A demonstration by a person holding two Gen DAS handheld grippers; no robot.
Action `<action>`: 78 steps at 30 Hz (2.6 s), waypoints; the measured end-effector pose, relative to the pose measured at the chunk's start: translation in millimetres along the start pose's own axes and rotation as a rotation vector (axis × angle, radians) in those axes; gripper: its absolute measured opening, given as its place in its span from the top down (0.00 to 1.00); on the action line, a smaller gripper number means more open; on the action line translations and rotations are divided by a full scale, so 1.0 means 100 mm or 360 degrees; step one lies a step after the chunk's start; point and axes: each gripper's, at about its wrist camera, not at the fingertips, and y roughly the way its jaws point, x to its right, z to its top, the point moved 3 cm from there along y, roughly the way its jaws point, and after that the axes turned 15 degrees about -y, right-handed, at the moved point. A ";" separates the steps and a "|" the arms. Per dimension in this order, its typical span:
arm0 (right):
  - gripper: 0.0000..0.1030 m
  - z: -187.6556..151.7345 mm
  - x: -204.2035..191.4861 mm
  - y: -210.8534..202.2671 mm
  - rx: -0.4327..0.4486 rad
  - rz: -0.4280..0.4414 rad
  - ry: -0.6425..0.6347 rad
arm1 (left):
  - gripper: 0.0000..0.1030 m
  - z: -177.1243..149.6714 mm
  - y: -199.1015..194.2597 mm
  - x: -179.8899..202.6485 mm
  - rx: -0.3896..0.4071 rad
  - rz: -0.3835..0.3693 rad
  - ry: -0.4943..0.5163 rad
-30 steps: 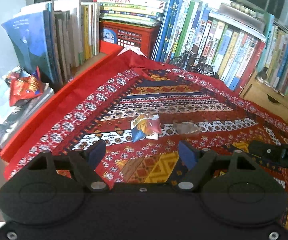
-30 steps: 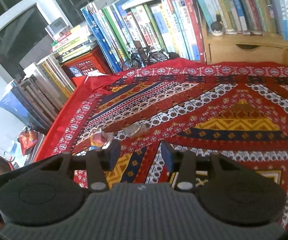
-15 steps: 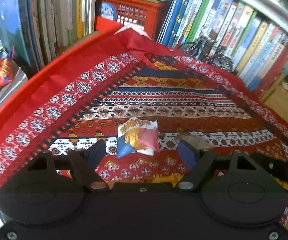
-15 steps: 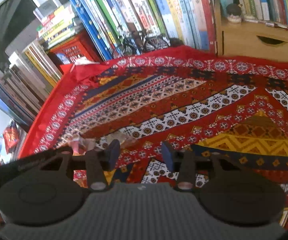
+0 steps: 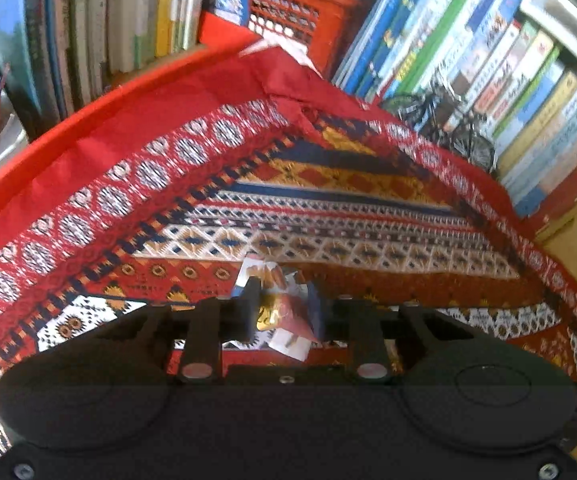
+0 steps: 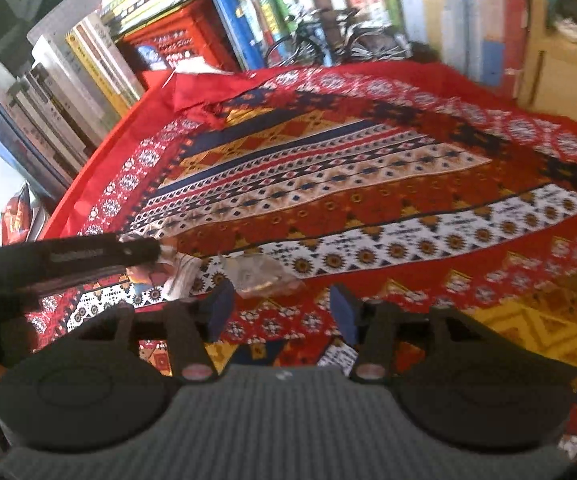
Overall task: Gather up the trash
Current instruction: 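Grasp a colourful foil wrapper with the left tool while the right tool approaches a clear wrapper, then close the right tool on the clear plastic wrapper, then lift the foil wrapper with the left tool while the right tool lifts the clear wrapper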
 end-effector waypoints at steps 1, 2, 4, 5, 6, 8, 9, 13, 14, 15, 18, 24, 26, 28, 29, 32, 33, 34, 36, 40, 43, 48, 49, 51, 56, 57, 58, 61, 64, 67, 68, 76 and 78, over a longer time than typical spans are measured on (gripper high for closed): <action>0.35 0.01 -0.02 0.05 -0.0010 0.0009 -0.0004 | 0.78 0.01 -0.03 -0.02 0.0027 0.0010 -0.0003; 0.35 0.02 -0.03 0.09 -0.0017 0.0015 -0.0008 | 0.79 0.03 -0.07 -0.04 0.0048 0.0014 -0.0006; 0.35 0.03 -0.06 0.17 -0.0037 0.0025 -0.0022 | 0.80 0.06 -0.13 -0.09 0.0078 0.0014 -0.0011; 0.35 0.05 -0.07 0.21 -0.0049 0.0028 -0.0034 | 0.82 0.07 -0.15 -0.11 0.0091 0.0018 -0.0016; 0.35 0.06 -0.08 0.24 -0.0058 0.0027 -0.0043 | 0.83 0.08 -0.16 -0.13 0.0096 0.0021 -0.0023; 0.35 0.08 -0.12 0.32 -0.0072 0.0029 -0.0064 | 0.83 0.10 -0.19 -0.17 0.0105 0.0027 -0.0040; 0.35 0.09 -0.13 0.35 -0.0084 0.0030 -0.0074 | 0.83 0.10 -0.20 -0.19 0.0111 0.0033 -0.0040; 0.54 0.11 -0.16 0.43 -0.0134 0.0038 -0.0116 | 0.84 0.09 -0.23 -0.23 0.0124 0.0057 -0.0025; 0.58 0.12 -0.16 0.42 -0.0136 0.0032 -0.0121 | 0.84 0.08 -0.24 -0.23 0.0122 0.0057 -0.0027; 0.60 0.12 -0.15 0.41 -0.0130 0.0031 -0.0120 | 0.84 0.07 -0.25 -0.23 0.0122 0.0057 -0.0028; 0.66 0.12 -0.11 0.36 -0.0114 0.0022 -0.0099 | 0.84 0.04 -0.28 -0.22 0.0129 0.0055 -0.0018; 0.67 0.07 -0.05 0.18 -0.0077 0.0028 -0.0013 | 0.84 -0.04 -0.42 -0.12 0.0141 0.0017 0.0048; 0.67 0.05 -0.04 0.11 -0.0065 0.0028 0.0011 | 0.84 -0.07 -0.46 -0.08 0.0136 0.0005 0.0067; 0.67 0.03 -0.02 0.05 -0.0056 0.0033 0.0037 | 0.84 -0.10 -0.50 -0.06 0.0131 -0.0002 0.0078; 0.67 0.02 -0.02 0.01 -0.0051 0.0034 0.0052 | 0.84 -0.11 -0.52 -0.05 0.0129 -0.0006 0.0079; 0.67 -0.01 0.00 -0.11 -0.0031 0.0022 0.0083 | 0.84 -0.15 -0.60 -0.01 0.0131 -0.0026 0.0088; 0.67 -0.03 0.01 -0.17 -0.0019 0.0020 0.0100 | 0.84 -0.17 -0.64 0.00 0.0133 -0.0034 0.0093; 0.67 -0.05 0.01 -0.23 -0.0008 0.0024 0.0117 | 0.84 -0.19 -0.67 0.01 0.0135 -0.0043 0.0099; 0.67 -0.11 0.00 -0.35 0.0015 0.0031 0.0130 | 0.84 -0.23 -0.73 0.03 0.0133 -0.0058 0.0112; 0.67 -0.26 -0.04 -0.53 0.0030 0.0017 0.0125 | 0.84 -0.34 -0.86 0.06 0.0130 -0.0089 0.0136; 0.67 -0.38 -0.06 -0.63 0.0031 0.0002 0.0149 | 0.84 -0.42 -0.95 0.08 0.0126 -0.0105 0.0161; 0.67 -0.53 -0.08 -0.79 0.0062 -0.0027 0.0176 | 0.84 -0.57 -1.08 0.10 0.0129 -0.0137 0.0220; 0.67 -0.55 -0.08 -0.81 0.0070 -0.0030 0.0174 | 0.84 -0.59 -1.10 0.10 0.0134 -0.0137 0.0231; 0.67 -0.58 -0.08 -0.83 0.0078 -0.0046 0.0174 | 0.84 -0.62 -1.13 0.08 0.0143 -0.0134 0.0236; 0.65 -0.56 -0.10 -0.81 0.0091 -0.0050 0.0169 | 0.84 -0.64 -1.23 -0.01 0.0173 -0.0110 0.0220; 0.65 -0.54 -0.12 -0.80 0.0094 -0.0048 0.0161 | 0.84 -0.64 -1.24 -0.03 0.0183 -0.0103 0.0226; 0.65 -0.52 -0.14 -0.78 0.0093 -0.0042 0.0151 | 0.84 -0.64 -1.25 -0.05 0.0195 -0.0092 0.0238; 0.64 -0.44 -0.23 -0.70 0.0092 -0.0020 0.0111 | 0.84 -0.63 -1.27 -0.11 0.0229 -0.0057 0.0269; 0.64 -0.35 -0.32 -0.58 0.0076 0.0002 0.0082 | 0.84 -0.62 -1.26 -0.18 0.0247 -0.0028 0.0284; 0.63 -0.21 -0.40 -0.40 0.0054 0.0026 0.0065 | 0.84 -0.61 -1.23 -0.26 0.0262 0.0016 0.0309; 0.62 -0.18 -0.43 -0.34 0.0047 0.0032 0.0060 | 0.84 -0.60 -1.21 -0.29 0.0266 0.0032 0.0315; 0.60 0.12 -0.71 0.22 -0.0034 0.0068 -0.0018 | 0.84 -0.54 -1.07 -0.51 0.0297 0.0137 0.0349; 0.59 0.16 -0.78 0.34 -0.0056 0.0058 -0.0051 | 0.84 -0.51 -1.04 -0.56 0.0291 0.0150 0.0327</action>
